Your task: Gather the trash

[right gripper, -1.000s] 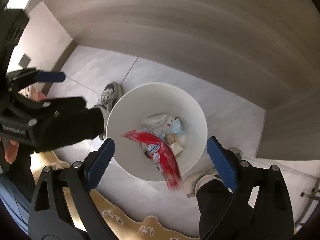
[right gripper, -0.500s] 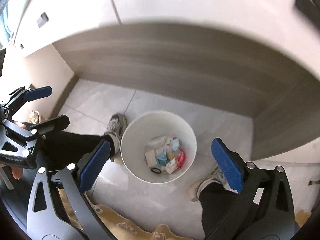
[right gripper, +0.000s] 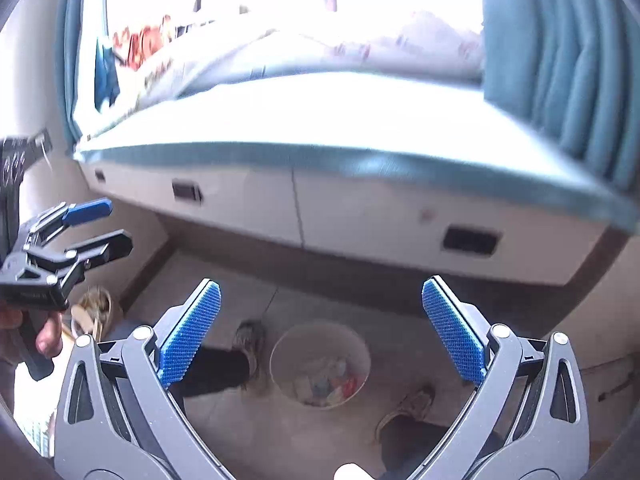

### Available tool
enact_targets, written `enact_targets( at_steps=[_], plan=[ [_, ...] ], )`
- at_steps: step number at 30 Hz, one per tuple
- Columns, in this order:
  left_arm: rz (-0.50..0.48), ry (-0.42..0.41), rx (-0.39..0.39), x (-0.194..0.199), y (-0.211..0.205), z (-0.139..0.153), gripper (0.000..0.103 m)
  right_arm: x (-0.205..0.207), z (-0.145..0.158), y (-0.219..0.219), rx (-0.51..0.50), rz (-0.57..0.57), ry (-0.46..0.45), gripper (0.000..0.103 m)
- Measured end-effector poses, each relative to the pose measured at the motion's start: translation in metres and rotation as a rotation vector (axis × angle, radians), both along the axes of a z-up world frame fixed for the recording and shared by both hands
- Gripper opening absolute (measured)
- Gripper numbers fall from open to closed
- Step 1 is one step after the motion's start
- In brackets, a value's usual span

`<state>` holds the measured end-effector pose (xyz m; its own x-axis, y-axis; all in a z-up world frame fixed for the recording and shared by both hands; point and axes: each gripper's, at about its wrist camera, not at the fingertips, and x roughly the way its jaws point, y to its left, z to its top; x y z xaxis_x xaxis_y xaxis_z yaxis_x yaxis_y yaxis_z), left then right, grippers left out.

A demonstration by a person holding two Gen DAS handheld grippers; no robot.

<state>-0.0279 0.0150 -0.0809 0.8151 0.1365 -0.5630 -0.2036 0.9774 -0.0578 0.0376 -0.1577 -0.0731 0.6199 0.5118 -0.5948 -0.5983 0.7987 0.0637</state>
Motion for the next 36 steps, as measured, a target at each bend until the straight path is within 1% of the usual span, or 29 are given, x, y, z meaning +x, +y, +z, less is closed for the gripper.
enact_targets(
  at_steps=[3,5,8,11,14,17,21,27,30,34,36],
  plan=[
    [0.023,-0.023,0.051,-0.012,-0.016,0.028,0.097,-0.015,0.038,-0.014,0.022,-0.028,-0.060,0.098],
    [0.032,-0.039,0.074,-0.020,-0.023,0.048,0.097,-0.026,0.061,-0.024,0.056,-0.022,-0.100,0.098],
    [0.028,-0.061,0.082,-0.030,-0.033,0.072,0.097,-0.037,0.086,-0.039,0.084,-0.010,-0.131,0.098],
    [0.015,-0.077,0.069,-0.038,-0.042,0.087,0.097,-0.044,0.101,-0.049,0.105,0.006,-0.151,0.098],
    [0.014,-0.083,0.088,-0.042,-0.052,0.097,0.097,-0.054,0.108,-0.053,0.102,0.004,-0.173,0.098],
    [0.006,-0.086,0.087,-0.045,-0.058,0.099,0.097,-0.060,0.111,-0.053,0.107,-0.001,-0.177,0.098],
    [-0.014,-0.083,0.076,-0.045,-0.061,0.098,0.097,-0.061,0.107,-0.055,0.101,-0.001,-0.169,0.098],
    [-0.048,-0.098,0.065,-0.051,-0.069,0.101,0.097,-0.062,0.106,-0.056,0.119,0.037,-0.123,0.098],
    [-0.068,-0.104,0.059,-0.053,-0.071,0.104,0.097,-0.066,0.107,-0.057,0.119,0.048,-0.126,0.098],
    [-0.140,-0.109,0.038,-0.059,-0.075,0.109,0.097,-0.073,0.112,-0.060,0.147,0.116,-0.130,0.098],
    [-0.175,-0.114,0.031,-0.061,-0.077,0.111,0.097,-0.077,0.114,-0.060,0.139,0.126,-0.147,0.098]
  ],
)
